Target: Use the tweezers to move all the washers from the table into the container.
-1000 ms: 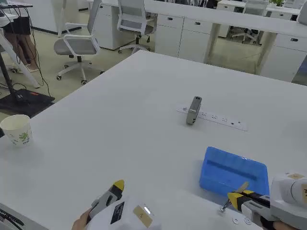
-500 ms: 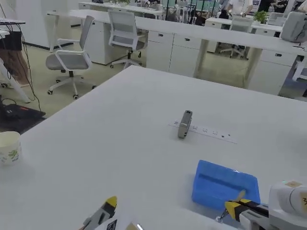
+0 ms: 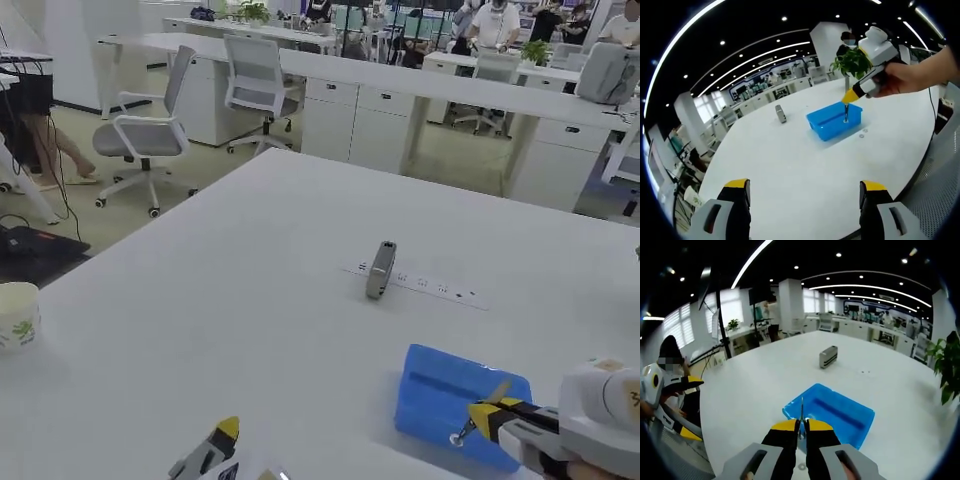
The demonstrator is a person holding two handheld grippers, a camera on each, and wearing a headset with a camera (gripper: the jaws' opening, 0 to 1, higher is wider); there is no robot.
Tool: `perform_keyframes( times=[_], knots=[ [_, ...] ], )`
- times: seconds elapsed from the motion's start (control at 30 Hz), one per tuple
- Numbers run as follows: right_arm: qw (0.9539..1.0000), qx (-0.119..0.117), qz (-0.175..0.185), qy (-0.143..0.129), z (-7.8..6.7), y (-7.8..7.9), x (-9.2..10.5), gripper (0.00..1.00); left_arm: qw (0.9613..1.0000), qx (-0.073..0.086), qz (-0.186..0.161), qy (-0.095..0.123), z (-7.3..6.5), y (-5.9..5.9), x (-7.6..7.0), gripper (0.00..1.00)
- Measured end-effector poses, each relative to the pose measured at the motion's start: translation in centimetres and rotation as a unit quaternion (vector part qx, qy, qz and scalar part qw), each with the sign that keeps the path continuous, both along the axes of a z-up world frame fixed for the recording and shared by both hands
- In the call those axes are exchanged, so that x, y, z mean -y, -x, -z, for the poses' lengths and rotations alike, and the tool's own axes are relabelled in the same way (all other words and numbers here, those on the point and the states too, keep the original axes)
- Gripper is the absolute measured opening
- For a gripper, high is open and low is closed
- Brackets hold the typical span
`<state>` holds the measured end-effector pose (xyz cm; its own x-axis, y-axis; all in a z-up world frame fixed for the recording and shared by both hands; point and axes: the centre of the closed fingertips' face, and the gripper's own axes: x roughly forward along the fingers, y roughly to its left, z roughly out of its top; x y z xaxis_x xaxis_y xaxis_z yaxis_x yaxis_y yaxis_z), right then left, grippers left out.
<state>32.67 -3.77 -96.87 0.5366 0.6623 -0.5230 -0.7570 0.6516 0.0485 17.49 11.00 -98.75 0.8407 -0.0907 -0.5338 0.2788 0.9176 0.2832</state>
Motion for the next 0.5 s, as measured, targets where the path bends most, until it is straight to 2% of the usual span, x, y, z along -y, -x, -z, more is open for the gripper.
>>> perform_keyframes(
  times=[0.27, 0.5],
  knots=[
    [0.9999, 0.011, 0.004, -0.009, -1.2, -1.6, -0.3, 0.01, 1.0000, -0.001, 0.004, -0.004, 0.1, 0.0, 0.1, 0.92],
    [0.9997, 0.024, 0.007, -0.002, -1.6, -2.6, -0.4, 0.01, 0.9999, -0.005, 0.006, -0.006, 0.2, -0.1, 0.2, 0.92]
  ],
)
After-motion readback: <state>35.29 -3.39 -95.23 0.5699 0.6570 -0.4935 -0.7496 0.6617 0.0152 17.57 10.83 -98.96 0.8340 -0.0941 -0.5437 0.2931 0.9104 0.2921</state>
